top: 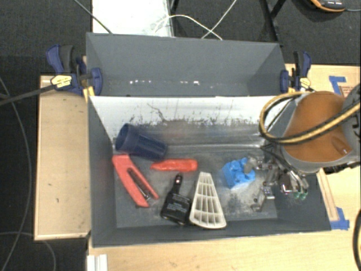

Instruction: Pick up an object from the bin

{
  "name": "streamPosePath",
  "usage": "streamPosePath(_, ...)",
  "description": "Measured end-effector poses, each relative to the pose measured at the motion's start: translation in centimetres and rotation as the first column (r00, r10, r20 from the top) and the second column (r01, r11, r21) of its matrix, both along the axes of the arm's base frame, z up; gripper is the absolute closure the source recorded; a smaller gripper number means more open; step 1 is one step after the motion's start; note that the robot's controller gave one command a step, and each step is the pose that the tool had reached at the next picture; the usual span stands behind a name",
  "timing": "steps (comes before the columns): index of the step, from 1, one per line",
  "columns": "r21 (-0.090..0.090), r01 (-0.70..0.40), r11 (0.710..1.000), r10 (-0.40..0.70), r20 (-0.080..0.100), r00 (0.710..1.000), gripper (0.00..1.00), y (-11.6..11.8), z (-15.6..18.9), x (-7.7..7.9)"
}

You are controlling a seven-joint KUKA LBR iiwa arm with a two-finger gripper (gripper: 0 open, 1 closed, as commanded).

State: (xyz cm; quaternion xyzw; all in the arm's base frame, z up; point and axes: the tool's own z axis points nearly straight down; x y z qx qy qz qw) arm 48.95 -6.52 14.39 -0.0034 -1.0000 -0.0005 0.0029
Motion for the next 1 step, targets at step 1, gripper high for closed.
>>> streamPosePath(1, -0.001, -0.006, 1.000, 0.006, 0.009, 1.000, 0.00, 0.02, 0.34, 0.28)
